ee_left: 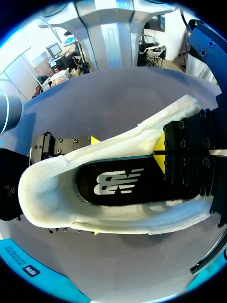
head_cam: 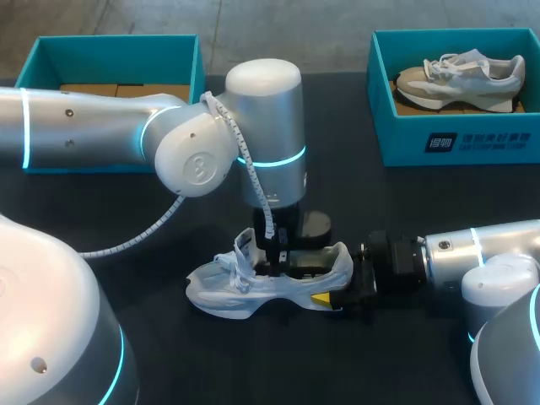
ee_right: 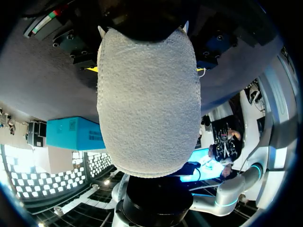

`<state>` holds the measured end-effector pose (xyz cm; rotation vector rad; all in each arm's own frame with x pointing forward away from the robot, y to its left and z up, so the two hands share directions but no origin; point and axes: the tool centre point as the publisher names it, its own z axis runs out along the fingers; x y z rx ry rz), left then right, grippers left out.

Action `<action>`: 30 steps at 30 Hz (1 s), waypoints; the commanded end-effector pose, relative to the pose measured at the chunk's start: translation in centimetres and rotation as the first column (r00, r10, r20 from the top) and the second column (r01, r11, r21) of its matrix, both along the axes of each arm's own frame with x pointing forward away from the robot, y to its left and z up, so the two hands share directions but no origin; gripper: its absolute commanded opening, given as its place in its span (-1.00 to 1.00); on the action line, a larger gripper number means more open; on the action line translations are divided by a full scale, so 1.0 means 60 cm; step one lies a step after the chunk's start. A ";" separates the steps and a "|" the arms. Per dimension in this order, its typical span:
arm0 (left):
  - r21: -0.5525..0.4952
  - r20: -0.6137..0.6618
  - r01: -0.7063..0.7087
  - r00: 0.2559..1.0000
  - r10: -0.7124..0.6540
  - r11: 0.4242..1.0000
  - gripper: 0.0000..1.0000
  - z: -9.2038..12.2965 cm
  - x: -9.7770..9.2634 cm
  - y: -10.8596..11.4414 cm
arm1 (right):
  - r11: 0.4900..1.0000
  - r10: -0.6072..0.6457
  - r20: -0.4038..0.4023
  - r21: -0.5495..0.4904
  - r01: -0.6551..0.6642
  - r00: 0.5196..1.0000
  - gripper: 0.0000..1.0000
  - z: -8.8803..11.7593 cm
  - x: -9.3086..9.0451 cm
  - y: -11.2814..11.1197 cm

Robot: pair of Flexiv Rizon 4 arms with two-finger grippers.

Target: Take the shoe out of the shoebox, open the shoe tongue, remove and reinsert the insole, then place the shoe into the shoebox

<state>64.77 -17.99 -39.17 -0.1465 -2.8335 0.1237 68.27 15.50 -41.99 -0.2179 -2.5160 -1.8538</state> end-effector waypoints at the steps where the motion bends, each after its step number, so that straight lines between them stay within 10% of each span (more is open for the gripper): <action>1: -0.005 0.003 -0.011 1.000 0.011 1.000 -1.00 -0.010 -0.007 0.004 | 1.000 -0.001 -0.002 -0.006 0.001 1.000 -1.00 0.002 -0.001 0.002; 5: -0.002 0.028 -0.024 0.999 0.024 1.000 -0.99 -0.013 -0.009 0.004 | 1.000 -0.001 -0.002 -0.006 0.001 1.000 -1.00 0.002 -0.001 0.002; 13: -0.013 0.064 -0.052 0.997 0.053 0.999 -0.28 -0.022 -0.003 0.005 | 1.000 -0.001 -0.002 -0.006 0.001 1.000 -1.00 0.002 -0.001 0.002; 30: 0.006 0.310 -0.066 0.949 0.061 0.998 -0.41 -0.057 0.023 -0.010 | 1.000 -0.001 -0.002 -0.006 0.001 1.000 -1.00 0.002 -0.001 0.002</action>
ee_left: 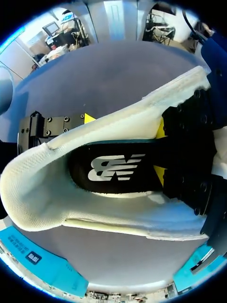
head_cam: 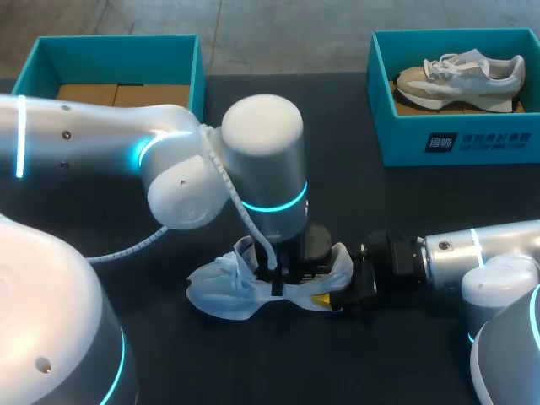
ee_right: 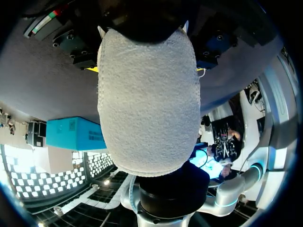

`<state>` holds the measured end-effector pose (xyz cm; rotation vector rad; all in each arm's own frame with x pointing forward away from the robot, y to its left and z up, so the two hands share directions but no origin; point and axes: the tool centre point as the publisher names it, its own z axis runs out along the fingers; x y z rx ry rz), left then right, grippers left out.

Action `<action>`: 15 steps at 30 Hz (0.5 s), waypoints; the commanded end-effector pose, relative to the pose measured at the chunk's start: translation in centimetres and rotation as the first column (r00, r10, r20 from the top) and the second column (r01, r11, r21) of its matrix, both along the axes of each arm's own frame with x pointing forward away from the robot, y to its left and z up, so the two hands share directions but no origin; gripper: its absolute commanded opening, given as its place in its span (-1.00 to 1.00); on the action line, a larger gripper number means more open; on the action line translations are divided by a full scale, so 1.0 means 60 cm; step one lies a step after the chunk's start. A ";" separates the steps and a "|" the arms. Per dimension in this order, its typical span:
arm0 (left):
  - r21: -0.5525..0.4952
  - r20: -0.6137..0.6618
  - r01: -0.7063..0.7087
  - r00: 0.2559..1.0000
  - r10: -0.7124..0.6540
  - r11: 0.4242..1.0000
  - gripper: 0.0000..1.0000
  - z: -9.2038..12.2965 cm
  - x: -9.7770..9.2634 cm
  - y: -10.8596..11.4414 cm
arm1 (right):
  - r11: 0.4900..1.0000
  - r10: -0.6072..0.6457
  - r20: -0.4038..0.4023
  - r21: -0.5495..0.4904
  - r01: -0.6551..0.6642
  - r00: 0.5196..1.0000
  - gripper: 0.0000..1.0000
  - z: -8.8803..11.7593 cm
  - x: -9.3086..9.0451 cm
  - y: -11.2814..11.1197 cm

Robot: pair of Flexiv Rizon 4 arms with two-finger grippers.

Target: Take the shoe out of the shoebox, open the shoe tongue, remove and reinsert the insole, then place the shoe into the shoebox

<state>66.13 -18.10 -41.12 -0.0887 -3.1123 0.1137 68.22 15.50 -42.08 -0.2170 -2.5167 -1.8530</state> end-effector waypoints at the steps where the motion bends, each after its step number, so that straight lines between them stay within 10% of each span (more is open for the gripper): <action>1: 0.005 0.041 -0.013 0.999 0.013 1.000 -0.43 -0.024 0.003 -0.008 | 1.000 -0.001 -0.002 -0.005 0.001 1.000 -1.00 0.004 0.000 0.002; 15: 0.008 0.135 -0.048 0.990 0.046 0.999 -0.49 -0.016 0.044 -0.009 | 1.000 -0.001 -0.002 -0.005 0.001 1.000 -1.00 0.004 0.000 0.002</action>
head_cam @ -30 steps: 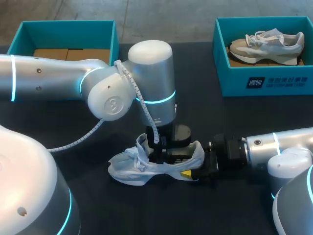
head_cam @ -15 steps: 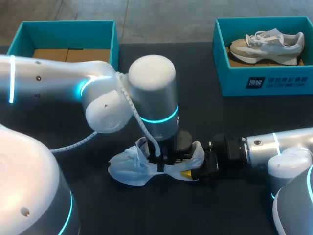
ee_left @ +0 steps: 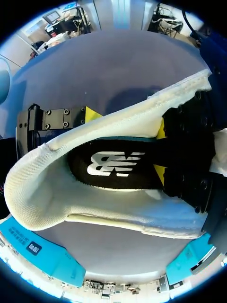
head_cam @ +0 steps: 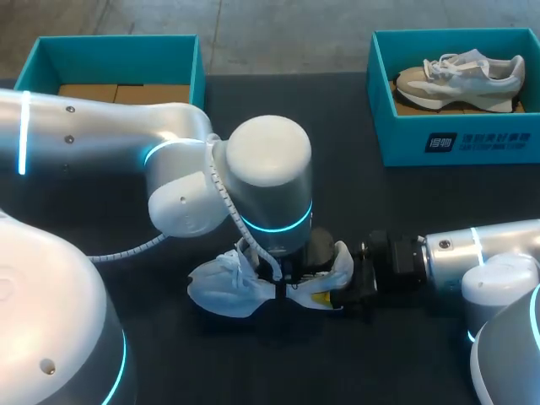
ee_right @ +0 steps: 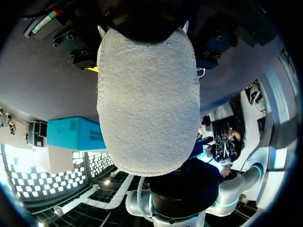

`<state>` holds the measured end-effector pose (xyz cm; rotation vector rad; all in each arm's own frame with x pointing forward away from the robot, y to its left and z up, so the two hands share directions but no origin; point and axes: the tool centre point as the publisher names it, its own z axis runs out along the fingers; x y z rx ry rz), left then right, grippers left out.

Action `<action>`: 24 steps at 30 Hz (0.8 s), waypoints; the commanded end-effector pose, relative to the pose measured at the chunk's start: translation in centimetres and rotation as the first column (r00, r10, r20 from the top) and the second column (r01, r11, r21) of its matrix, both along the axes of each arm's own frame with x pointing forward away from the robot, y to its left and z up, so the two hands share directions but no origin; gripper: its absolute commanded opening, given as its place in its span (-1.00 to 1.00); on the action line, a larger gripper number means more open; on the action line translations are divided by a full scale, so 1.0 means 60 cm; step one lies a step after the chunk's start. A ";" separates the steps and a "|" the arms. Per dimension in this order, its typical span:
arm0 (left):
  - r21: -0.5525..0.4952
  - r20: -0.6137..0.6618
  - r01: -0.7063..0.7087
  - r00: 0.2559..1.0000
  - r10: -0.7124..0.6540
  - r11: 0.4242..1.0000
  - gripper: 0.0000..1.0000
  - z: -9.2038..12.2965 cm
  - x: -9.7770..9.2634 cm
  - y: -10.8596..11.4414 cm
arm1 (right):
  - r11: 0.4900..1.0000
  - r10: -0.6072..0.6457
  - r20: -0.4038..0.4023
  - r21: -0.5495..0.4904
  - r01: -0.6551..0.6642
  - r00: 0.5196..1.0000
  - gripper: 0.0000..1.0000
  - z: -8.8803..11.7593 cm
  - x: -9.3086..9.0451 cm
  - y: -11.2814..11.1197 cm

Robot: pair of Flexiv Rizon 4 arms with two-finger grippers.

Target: Take the shoe out of the shoebox, open the shoe tongue, remove and reinsert the insole, then place the shoe into the shoebox

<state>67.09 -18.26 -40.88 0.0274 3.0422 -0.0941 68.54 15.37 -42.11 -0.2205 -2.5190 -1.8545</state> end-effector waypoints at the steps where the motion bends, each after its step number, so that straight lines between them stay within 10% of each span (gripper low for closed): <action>1: 0.006 0.017 -0.005 1.000 0.005 1.000 -0.49 -0.022 0.029 -0.006 | 1.000 0.002 -0.003 -0.005 -0.002 1.000 -1.00 0.004 -0.006 0.004; 24: -0.073 -0.012 -0.037 0.999 0.036 0.997 -1.00 -0.002 0.055 0.000 | 1.000 0.002 -0.003 -0.005 -0.002 1.000 -1.00 0.004 -0.006 0.004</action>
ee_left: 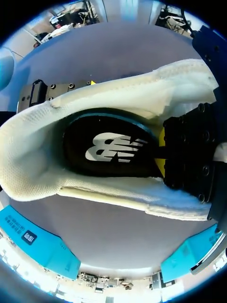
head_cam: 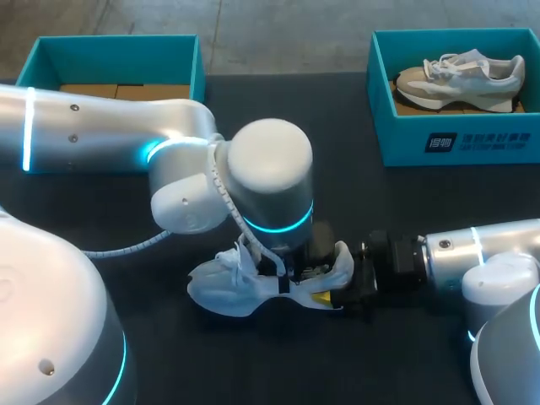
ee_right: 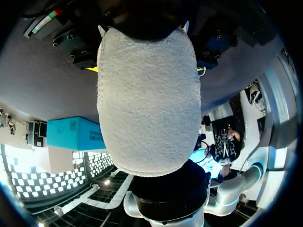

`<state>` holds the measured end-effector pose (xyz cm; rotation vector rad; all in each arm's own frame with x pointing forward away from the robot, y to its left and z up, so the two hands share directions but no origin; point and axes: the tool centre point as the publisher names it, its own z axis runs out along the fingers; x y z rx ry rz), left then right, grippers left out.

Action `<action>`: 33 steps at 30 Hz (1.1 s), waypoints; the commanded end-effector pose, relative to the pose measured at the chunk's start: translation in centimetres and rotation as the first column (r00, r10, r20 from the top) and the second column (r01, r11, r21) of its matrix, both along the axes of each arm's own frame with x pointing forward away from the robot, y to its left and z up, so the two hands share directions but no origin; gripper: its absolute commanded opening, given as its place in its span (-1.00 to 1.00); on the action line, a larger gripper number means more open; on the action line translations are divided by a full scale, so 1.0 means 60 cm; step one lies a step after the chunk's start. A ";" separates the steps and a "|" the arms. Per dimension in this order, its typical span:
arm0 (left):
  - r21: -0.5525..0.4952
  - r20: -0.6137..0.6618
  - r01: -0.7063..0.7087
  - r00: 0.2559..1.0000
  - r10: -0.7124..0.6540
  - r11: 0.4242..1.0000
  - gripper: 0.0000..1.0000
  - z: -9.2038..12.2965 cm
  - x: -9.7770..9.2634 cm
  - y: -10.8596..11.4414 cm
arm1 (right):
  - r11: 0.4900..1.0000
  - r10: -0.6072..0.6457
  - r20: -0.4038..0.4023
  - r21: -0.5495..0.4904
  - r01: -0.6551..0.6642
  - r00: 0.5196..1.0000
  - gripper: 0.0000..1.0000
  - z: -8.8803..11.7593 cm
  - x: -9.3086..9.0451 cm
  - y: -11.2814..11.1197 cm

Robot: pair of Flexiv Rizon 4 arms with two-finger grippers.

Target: Take the shoe out of the shoebox, open the shoe tongue, remove and reinsert the insole, then place the shoe into the shoebox

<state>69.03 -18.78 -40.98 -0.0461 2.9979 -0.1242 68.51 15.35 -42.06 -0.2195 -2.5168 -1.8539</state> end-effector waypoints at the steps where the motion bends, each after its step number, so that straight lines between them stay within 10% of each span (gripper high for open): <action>1: -0.063 -0.062 0.018 0.998 -0.021 0.998 -1.00 0.004 0.022 0.009 | 1.000 0.001 -0.002 -0.005 -0.001 1.000 -1.00 0.003 -0.005 0.004; 33: -0.370 -0.272 0.095 0.940 -0.205 0.924 -1.00 0.091 -0.032 0.032 | 1.000 0.001 -0.002 -0.005 -0.001 1.000 -1.00 0.003 -0.005 0.004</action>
